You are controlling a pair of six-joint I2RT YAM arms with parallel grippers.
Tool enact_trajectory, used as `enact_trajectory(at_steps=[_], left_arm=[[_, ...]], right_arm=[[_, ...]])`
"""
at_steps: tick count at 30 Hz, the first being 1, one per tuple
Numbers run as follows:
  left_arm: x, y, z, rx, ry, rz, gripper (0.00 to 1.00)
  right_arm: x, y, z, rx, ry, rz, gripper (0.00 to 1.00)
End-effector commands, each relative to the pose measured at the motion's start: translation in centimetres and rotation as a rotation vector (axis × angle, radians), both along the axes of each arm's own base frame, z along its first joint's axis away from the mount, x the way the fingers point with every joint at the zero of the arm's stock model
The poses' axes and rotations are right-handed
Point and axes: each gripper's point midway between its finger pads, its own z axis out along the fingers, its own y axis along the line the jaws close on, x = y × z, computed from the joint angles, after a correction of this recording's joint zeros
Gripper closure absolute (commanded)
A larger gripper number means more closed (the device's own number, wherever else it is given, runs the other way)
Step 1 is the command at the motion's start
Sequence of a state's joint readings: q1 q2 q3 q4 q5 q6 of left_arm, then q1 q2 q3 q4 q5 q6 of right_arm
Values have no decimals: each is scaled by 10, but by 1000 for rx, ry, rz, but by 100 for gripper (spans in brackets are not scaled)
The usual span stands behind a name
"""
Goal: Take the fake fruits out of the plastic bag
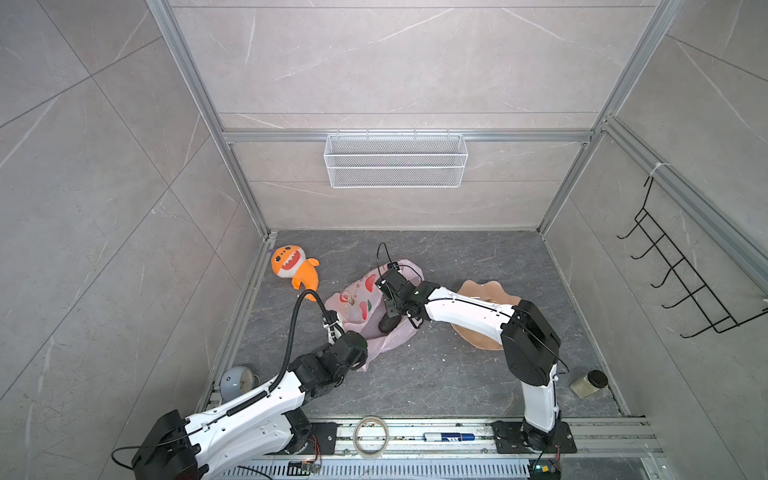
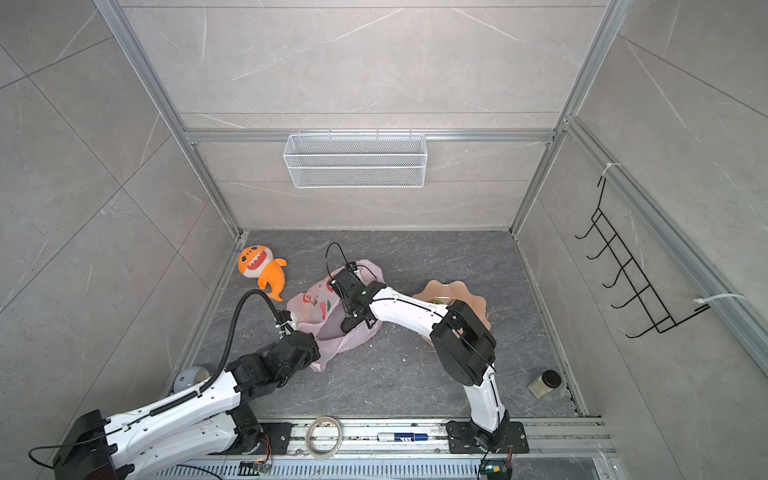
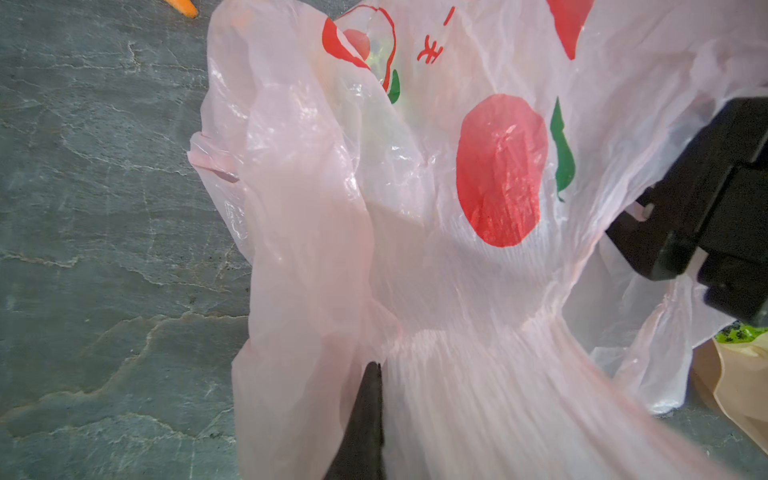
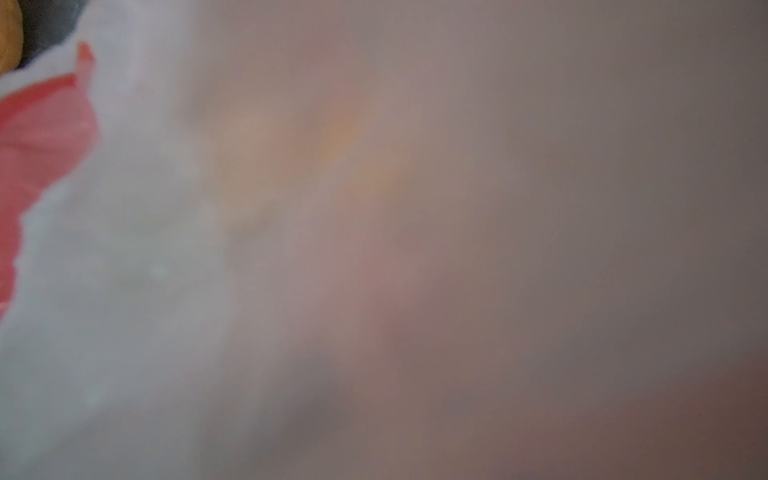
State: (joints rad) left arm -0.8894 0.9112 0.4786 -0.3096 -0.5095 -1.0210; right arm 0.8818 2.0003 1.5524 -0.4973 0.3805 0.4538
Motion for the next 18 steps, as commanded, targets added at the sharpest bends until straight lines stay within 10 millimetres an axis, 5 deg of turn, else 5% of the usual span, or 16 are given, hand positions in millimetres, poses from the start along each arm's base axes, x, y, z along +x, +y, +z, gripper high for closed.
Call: enact_trajectory(at_steps=[1, 18], left_arm=[[3, -5, 8, -27, -26, -12, 100], [11, -15, 25, -47, -66, -35, 100]], right_arm=[[7, 4, 0, 5, 5, -12, 34], [26, 3, -28, -6, 53, -50, 21]])
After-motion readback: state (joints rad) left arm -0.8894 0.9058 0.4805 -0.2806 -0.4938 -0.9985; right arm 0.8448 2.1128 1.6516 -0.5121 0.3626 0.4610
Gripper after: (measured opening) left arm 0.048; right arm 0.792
